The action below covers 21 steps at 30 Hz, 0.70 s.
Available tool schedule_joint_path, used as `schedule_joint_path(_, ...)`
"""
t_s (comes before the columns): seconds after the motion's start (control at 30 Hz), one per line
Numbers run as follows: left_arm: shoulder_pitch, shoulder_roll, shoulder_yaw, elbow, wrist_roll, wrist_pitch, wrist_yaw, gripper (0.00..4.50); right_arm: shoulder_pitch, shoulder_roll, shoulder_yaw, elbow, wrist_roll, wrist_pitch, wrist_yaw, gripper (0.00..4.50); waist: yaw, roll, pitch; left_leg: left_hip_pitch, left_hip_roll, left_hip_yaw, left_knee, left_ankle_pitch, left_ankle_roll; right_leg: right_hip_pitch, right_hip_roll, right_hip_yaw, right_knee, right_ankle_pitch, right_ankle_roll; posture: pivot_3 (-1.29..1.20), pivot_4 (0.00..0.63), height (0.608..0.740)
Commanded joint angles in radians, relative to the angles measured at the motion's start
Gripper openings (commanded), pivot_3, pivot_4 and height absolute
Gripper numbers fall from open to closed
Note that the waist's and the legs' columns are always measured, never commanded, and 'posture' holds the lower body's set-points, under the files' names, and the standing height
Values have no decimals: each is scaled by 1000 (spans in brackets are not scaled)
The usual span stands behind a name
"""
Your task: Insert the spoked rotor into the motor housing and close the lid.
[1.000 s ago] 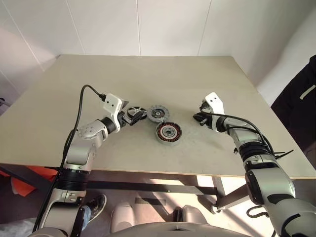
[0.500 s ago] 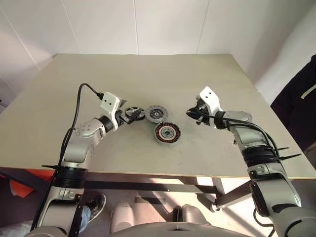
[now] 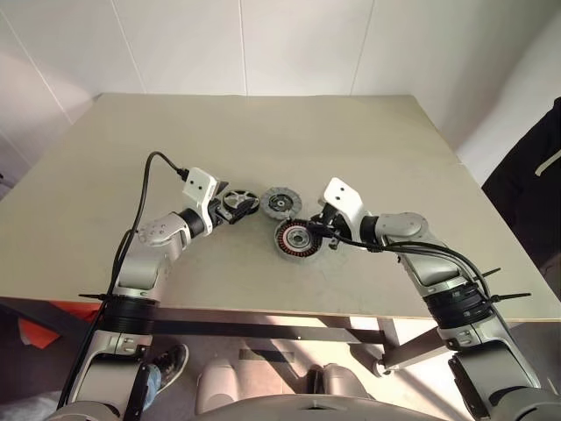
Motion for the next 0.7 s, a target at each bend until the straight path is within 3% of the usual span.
schedule_joint_path(0.03,-16,7,7,-23,4,-20,-2,4406,6,-7,15,-97,15,26,5,562,0,0,0,0,0,0,0,0,0,0,0,0,0,0,0,0,0,740)
schedule_joint_path(0.7,-15,2,4,-15,16,-22,-4,4406,32,-1,37,-188,48,107,-20,562,1,0,0,1,0,0,0,1,-2,0,0,2,2,0,0,0,0,740)
